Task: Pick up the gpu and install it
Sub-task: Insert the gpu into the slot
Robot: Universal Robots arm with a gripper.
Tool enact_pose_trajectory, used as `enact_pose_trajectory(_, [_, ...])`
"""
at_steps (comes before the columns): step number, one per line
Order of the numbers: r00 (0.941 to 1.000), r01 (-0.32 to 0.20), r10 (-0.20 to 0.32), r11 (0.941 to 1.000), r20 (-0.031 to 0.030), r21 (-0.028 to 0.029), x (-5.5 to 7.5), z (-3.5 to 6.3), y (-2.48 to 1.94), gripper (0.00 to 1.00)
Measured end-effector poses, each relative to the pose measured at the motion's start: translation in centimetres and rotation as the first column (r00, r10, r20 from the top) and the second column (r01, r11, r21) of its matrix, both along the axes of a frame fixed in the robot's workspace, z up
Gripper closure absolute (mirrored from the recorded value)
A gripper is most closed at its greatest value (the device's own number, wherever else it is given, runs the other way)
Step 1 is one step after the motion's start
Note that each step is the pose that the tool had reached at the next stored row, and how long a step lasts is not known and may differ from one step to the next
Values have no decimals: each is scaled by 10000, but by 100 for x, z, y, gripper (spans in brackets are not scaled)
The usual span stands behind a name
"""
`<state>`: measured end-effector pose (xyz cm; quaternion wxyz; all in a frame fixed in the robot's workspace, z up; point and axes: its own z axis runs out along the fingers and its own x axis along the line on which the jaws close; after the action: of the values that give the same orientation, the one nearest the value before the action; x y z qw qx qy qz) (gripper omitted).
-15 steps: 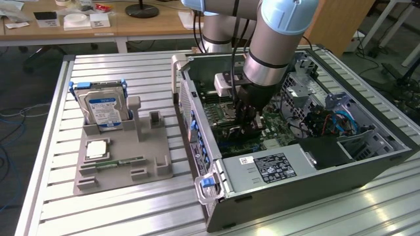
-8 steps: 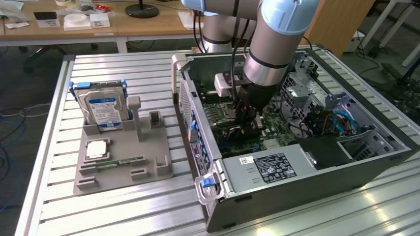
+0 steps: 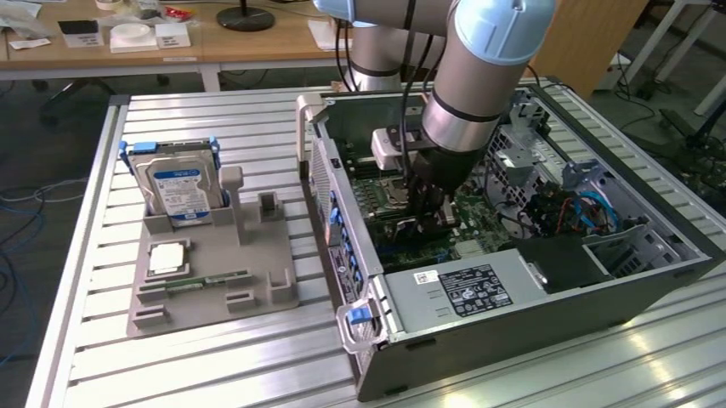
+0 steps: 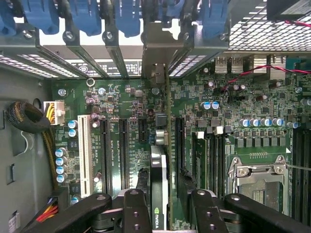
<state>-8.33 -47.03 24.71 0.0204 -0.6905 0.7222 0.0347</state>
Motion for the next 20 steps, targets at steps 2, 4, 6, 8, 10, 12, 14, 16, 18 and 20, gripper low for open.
enact_pose_trajectory(2, [10000,1,-1,10000,0,1,0,0,-1,61])
enact_pose_trajectory(4, [10000,-1,1,10000,-1,1,1,0,-2,61])
enact_pose_trajectory(6, [10000,-1,1,10000,0,0,0,0,-3,61])
enact_pose_trajectory(8, [10000,-1,1,10000,-1,1,1,0,-3,61])
enact_pose_trajectory(10, [10000,-1,1,10000,0,1,1,0,-3,61])
enact_pose_trajectory(12, [10000,0,0,10000,-1,1,0,0,-3,61])
enact_pose_trajectory(14, [10000,-1,1,10000,-1,1,1,0,-3,61])
enact_pose_trajectory(16, [10000,-1,1,10000,-2,-5,0,1,-4,62])
enact_pose_trajectory(18, [10000,-1,1,10000,-2,-4,0,2,-4,73])
enact_pose_trajectory(20, [10000,-1,1,10000,-2,-3,0,2,-4,73])
